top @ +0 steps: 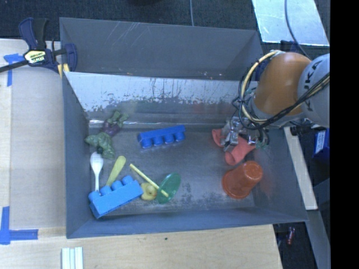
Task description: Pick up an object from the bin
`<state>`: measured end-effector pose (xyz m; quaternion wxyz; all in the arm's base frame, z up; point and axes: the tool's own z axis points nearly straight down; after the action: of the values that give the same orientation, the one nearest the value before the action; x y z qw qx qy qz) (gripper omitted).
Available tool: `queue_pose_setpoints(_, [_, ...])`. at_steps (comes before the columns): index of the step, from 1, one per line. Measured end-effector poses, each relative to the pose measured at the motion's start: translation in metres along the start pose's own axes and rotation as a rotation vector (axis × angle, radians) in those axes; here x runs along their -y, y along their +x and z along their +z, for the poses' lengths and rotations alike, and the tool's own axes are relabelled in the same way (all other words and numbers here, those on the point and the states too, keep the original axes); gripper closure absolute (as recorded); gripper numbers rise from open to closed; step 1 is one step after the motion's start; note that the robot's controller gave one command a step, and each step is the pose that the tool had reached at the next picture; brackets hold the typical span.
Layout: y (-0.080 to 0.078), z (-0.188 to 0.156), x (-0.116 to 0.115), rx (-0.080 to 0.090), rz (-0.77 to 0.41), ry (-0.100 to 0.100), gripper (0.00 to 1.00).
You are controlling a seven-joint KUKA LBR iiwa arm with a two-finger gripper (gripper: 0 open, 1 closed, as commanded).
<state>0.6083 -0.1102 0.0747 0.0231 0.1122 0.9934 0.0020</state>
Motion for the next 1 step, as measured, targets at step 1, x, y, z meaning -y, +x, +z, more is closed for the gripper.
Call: queue_pose_setpoints(1, [0.0261, -0.0450, 0.0139, -0.003, -0.250, -0.002, 1.00])
